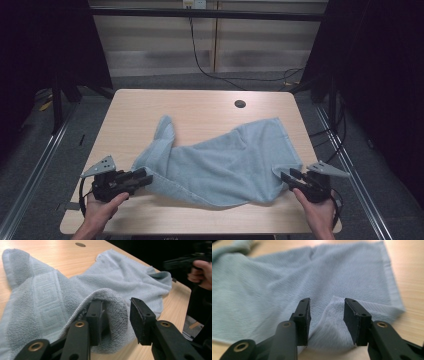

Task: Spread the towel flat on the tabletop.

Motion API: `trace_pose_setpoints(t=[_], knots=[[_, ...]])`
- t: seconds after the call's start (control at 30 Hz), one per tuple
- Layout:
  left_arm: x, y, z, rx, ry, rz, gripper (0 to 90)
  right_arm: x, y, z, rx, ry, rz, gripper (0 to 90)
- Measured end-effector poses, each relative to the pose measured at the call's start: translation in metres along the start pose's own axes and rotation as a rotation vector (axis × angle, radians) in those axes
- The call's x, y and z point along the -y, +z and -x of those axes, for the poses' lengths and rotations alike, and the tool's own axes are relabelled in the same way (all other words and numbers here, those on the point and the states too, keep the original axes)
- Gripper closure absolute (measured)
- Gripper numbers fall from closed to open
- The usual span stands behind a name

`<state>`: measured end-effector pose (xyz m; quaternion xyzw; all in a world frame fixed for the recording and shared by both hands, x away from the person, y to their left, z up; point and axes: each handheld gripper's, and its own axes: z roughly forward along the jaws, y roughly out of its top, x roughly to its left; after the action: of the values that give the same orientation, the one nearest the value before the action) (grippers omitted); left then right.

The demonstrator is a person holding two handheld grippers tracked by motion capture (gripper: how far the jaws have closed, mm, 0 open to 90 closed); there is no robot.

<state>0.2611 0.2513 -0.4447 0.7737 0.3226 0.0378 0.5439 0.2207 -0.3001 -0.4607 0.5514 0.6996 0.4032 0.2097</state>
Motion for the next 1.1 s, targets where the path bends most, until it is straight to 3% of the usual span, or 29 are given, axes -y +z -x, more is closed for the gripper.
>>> trace_pose_setpoints(t=[0.1, 0.23, 0.27, 0.4, 0.47, 0.5, 0.6, 0.77, 0.9, 1.1], knots=[[0.005, -0.003, 0.004, -0.007, 0.011, -0.025, 57.6, -0.002, 0.036, 0.006, 0.011, -0.032, -0.089, 53.3], [0.015, -0.013, 0.002, -0.005, -0.002, -0.038, 53.6, -0.004, 0.063, 0.012, 0.06, -0.072, -0.173, 51.0], [0.017, -0.015, 0.0, -0.004, -0.004, -0.044, 51.8, -0.004, 0.067, 0.014, 0.064, -0.066, -0.16, 51.7], [0.028, -0.024, -0.006, -0.027, -0.028, -0.06, 46.8, -0.008, 0.071, 0.015, 0.127, -0.11, -0.18, 70.9], [0.031, -0.029, -0.008, -0.043, -0.035, -0.057, 44.7, -0.01, 0.072, 0.018, 0.151, -0.104, -0.173, 80.2], [0.032, -0.03, -0.008, -0.048, -0.039, -0.051, 44.1, -0.011, 0.07, 0.02, 0.153, -0.093, -0.153, 84.6], [0.034, -0.034, -0.013, -0.053, -0.054, -0.037, 45.8, -0.015, 0.055, 0.028, 0.127, -0.03, -0.066, 85.9], [0.031, -0.033, -0.02, -0.072, -0.051, -0.012, 57.0, -0.01, 0.015, 0.035, 0.159, -0.001, 0.03, 86.2], [0.022, -0.029, -0.023, -0.064, -0.05, 0.014, 60.5, 0.009, -0.012, 0.036, 0.179, 0.021, 0.049, 85.2], [0.003, -0.028, -0.022, -0.065, -0.026, 0.059, 61.4, 0.028, -0.044, 0.033, 0.219, 0.024, 0.078, 71.9]])
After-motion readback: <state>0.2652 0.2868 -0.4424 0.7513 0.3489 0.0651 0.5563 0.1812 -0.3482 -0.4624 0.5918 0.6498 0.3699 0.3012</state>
